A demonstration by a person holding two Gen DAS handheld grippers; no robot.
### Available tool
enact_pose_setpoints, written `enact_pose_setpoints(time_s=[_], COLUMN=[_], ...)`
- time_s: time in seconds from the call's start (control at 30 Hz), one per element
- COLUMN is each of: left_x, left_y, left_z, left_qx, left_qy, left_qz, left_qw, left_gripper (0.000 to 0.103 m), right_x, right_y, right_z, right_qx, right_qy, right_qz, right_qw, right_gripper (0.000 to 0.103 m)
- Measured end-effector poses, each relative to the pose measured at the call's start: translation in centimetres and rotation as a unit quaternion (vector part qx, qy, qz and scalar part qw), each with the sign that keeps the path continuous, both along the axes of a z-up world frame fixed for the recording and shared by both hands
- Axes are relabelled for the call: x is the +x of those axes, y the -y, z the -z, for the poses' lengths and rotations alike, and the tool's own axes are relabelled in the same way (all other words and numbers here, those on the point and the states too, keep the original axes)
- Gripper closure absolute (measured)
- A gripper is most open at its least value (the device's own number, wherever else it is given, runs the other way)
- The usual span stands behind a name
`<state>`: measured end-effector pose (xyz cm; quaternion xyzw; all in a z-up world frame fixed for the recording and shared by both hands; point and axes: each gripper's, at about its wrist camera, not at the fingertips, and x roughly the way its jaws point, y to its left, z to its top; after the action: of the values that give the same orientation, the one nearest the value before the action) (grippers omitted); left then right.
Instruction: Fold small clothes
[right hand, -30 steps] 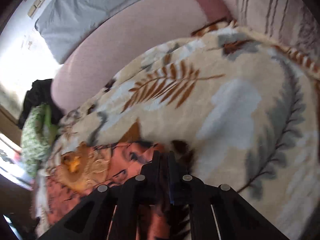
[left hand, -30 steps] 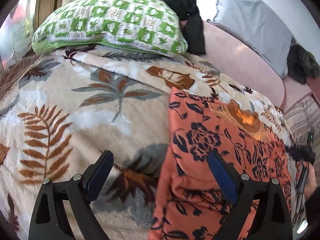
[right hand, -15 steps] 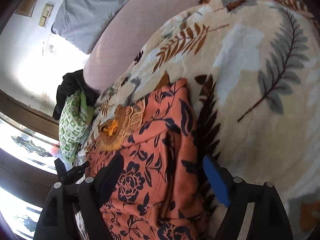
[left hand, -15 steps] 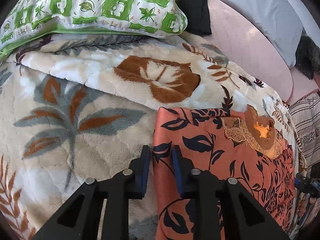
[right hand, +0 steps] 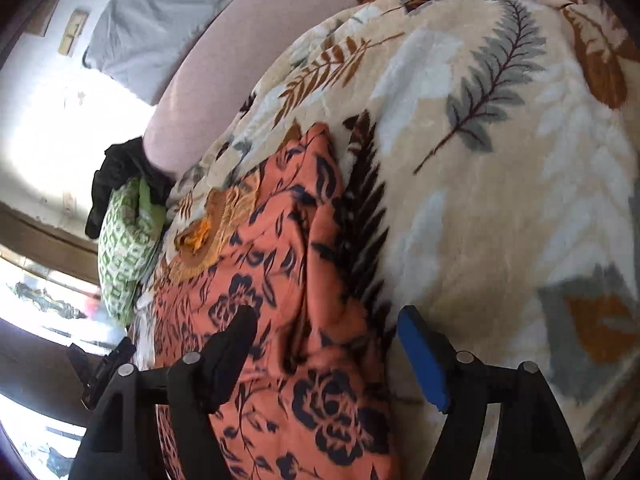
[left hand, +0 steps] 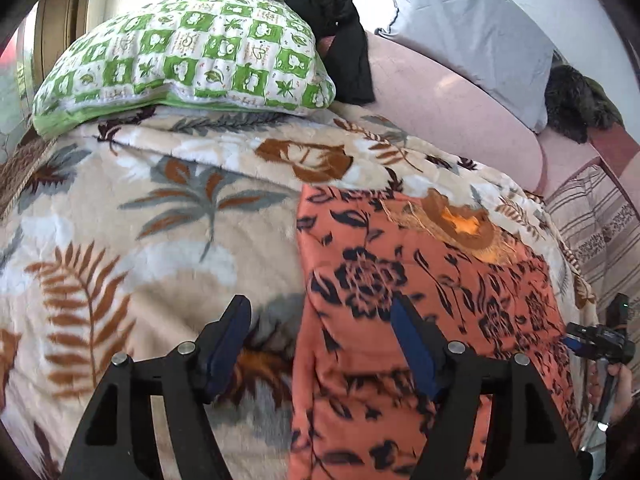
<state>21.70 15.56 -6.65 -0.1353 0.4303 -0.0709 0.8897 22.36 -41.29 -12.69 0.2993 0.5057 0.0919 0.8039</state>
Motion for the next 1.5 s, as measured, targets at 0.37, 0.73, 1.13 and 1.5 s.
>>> enact_pose_setpoints(time_s=[0.37, 0.73, 1.13, 1.5], left_x=[-18.5, -23.5, -24.9, -26.0], left_y=[-1.8, -1.2, 0.2, -2.0], left_z=[1.8, 6.1, 6.5, 7.7], left_qx=[-0.053, -0.074, 0.003, -0.022], left_qy=[-0.055, -0.111, -0.137, -0.176], left_qz=[-0.006, -0.018, -0.010, -0.050], left_qw=[0.9970, 0.9909, 0.9906, 0.9829], left_gripper=[0.023, 0.023, 0.063, 0.094], right_x=[-11.0, -25.7, -26.9, -27.8], right_y=[1.2, -0.9, -0.5, 2.4], right_z=[-3.2, 0.5, 1.7, 0.9], right_qx=[-0.005, -0.011, -0.002, -0.025], right_qy=[-0.015, -0.061, -0.076, -0.110], right_qz=[-0.009, -0.061, -0.049, 0.002], right_qw=[1.000, 0.996, 0.996, 0.994], right_gripper=[0.028, 0.041, 0.084, 0.094])
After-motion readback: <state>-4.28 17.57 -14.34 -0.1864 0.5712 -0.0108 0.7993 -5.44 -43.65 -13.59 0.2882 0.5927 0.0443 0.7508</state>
